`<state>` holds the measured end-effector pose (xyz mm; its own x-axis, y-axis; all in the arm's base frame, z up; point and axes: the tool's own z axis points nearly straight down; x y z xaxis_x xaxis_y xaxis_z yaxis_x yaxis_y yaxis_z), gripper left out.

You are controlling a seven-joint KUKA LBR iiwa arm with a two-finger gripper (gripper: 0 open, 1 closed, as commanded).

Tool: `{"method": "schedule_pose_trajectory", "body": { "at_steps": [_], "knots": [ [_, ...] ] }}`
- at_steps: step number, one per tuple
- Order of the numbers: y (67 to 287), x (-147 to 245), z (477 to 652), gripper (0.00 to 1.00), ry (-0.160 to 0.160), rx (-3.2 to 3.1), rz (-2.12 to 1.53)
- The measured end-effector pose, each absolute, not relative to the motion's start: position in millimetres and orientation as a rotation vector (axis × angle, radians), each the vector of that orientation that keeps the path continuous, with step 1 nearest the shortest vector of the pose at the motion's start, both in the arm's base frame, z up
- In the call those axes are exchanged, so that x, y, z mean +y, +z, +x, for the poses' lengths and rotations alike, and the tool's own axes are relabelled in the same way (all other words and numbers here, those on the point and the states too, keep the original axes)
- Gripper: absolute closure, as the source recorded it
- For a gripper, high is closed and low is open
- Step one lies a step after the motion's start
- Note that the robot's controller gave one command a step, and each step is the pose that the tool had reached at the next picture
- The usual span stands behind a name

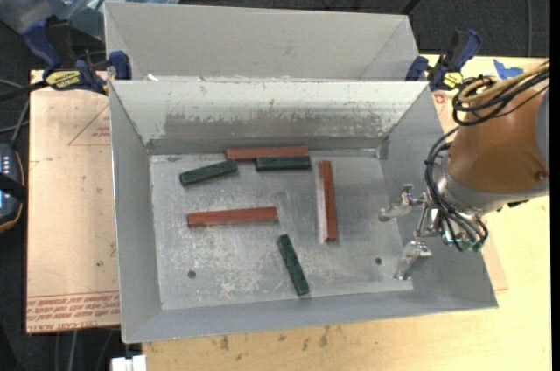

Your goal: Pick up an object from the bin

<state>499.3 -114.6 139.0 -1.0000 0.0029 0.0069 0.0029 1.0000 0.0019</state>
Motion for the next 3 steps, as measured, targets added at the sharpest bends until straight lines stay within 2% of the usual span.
{"method": "schedule_pose_trajectory", "body": {
  "at_steps": [1, 2, 3],
  "knots": [
    [142, -114, 501.3, 0.00, -0.001, -3.142, 0.000],
    [153, -86, 508.2, 0.00, 0.002, -3.140, 0.114],
    [153, -61, 545.2, 0.00, -0.004, -3.135, 0.273]
  ]
}}
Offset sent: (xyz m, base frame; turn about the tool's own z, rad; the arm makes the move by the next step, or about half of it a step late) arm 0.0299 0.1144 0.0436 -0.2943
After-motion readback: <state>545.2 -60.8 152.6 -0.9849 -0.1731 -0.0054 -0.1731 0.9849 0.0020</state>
